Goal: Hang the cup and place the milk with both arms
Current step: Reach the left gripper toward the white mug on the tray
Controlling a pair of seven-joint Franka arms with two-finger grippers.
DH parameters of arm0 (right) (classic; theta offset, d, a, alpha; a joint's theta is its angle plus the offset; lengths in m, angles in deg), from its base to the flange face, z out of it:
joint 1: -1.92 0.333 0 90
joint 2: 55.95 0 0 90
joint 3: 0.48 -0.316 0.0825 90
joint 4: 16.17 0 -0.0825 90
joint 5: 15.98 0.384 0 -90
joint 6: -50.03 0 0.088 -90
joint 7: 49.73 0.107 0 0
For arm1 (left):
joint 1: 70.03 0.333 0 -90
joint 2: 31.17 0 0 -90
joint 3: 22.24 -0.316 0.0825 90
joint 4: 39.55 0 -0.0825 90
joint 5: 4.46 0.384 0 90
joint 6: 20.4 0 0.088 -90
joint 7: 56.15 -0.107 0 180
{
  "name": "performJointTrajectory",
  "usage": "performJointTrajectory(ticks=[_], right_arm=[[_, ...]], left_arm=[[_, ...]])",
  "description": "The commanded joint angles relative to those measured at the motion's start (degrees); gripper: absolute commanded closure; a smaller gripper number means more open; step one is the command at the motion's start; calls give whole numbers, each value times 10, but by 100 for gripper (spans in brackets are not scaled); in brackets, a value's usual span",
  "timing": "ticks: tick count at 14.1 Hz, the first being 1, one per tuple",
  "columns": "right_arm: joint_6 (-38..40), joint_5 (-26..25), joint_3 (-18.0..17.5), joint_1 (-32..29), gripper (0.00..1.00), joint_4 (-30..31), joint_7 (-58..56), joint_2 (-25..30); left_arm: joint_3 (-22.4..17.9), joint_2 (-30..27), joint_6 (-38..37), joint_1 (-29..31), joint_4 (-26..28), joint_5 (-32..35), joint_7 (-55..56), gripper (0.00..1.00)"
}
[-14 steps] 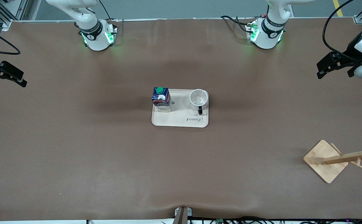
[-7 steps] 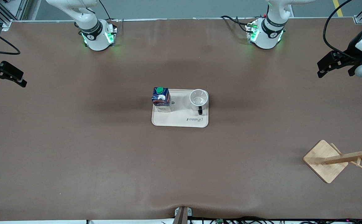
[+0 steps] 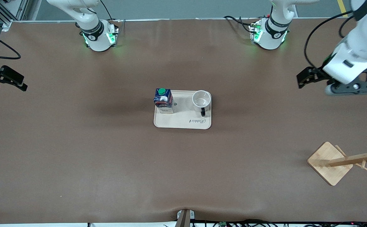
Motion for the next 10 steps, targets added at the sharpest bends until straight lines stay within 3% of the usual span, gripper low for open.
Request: performJointTrajectory(ticks=[1, 6, 10], right_arm=[[9, -6, -10, -10, 0, -11, -12, -4], [7, -4, -10, -11, 0, -12, -13, -3], [8, -4, -10, -12, 0, -11, -12, -4]], left_arm=[[37, 22, 14, -1, 0, -4, 62, 0], [109, 50, 82, -19, 57, 1, 211, 0], [111, 61, 160, -95, 114, 1, 339, 0]])
